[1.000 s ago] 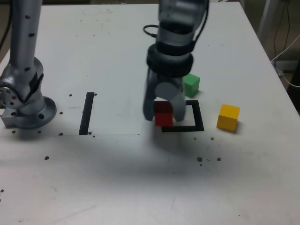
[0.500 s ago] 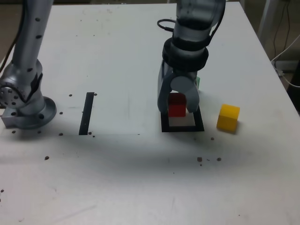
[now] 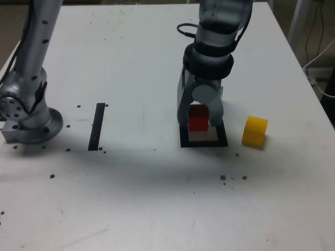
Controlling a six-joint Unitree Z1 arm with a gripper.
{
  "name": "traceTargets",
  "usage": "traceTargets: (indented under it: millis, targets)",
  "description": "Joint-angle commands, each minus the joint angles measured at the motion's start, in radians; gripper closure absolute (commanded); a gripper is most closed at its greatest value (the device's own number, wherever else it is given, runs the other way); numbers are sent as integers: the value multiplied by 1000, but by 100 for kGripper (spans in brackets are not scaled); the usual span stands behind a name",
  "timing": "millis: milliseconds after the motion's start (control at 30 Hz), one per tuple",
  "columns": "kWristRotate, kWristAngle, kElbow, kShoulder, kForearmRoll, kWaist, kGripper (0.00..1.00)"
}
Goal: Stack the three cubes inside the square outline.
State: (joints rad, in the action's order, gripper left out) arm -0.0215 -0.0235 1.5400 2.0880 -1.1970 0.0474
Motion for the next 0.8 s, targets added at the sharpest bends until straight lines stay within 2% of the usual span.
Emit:
traceTargets:
  millis: [0,333,433,533,667,767]
  targets:
    - [5,6,2,9,8,-1,69]
    - [16,14,9,40,34,-1,69]
    - [17,15,5,44,34,-1,65]
    - [17,17,-1,43,33,-1,51]
    - [17,17,-4,36,31,0,17]
    - [15,11,-6,26,21,2,3]
